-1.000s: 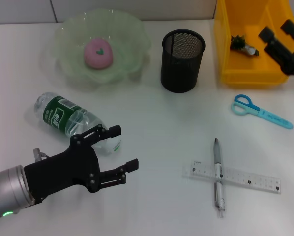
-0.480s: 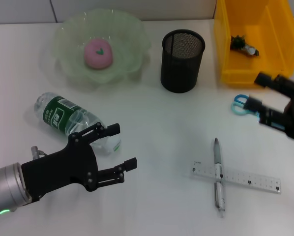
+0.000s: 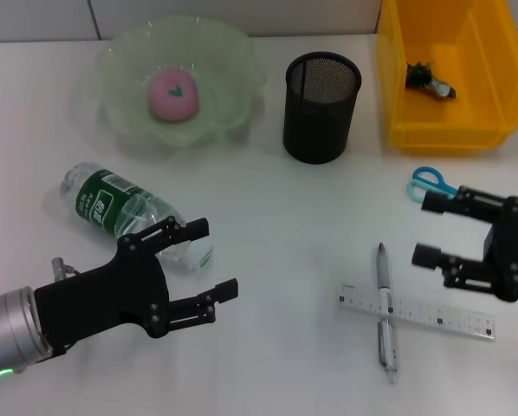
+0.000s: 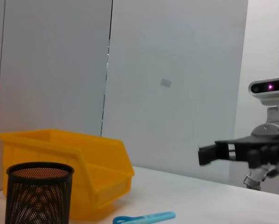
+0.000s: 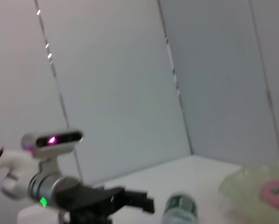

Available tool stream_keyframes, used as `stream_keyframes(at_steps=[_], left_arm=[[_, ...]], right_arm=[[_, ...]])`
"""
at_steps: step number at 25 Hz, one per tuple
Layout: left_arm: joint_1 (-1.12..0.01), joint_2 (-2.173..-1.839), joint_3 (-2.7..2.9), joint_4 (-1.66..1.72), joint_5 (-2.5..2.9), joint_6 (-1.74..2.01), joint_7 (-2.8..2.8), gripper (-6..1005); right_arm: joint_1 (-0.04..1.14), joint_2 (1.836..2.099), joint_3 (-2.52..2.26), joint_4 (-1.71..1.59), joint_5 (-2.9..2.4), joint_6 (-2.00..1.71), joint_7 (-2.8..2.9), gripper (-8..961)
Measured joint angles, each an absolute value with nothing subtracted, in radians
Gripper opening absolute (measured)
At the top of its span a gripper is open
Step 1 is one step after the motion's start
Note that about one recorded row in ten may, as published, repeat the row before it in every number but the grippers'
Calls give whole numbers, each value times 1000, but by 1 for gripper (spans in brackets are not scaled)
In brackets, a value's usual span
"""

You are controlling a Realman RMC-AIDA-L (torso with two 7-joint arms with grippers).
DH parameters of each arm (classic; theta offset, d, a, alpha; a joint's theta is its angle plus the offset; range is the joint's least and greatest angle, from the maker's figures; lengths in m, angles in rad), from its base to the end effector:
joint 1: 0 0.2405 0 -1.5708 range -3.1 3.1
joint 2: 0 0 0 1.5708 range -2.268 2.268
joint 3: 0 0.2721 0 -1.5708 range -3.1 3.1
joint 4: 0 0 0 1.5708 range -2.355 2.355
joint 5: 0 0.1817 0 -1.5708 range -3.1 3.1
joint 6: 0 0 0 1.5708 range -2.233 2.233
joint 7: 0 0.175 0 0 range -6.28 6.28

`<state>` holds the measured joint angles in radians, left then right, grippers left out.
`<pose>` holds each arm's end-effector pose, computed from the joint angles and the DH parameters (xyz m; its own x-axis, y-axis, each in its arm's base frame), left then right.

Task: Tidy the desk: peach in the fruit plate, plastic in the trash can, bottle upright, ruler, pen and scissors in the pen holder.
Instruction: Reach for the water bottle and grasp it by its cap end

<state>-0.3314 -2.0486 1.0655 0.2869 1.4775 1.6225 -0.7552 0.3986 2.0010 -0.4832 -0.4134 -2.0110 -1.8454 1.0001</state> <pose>-0.2653 0.2400 -0.0661 0.7255 0.1107 0.6792 0.3295 -0.9223 -0.2017 0.2736 0.2557 -0.0101 0.7068 -0.1945 -0.6801 -0.3710 -0.9206 -0.1223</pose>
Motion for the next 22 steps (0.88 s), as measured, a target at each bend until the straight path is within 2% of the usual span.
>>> stream_keyframes(at_steps=[12, 22], left_arm=[[-334, -2046, 1074, 294, 1477, 1623, -783, 843], [-344, -2047, 1073, 297, 1477, 1623, -788, 842]], right_arm=[[415, 2024, -485, -429, -2160, -1783, 916, 745], [415, 2027, -485, -430, -2172, -1767, 905, 745]])
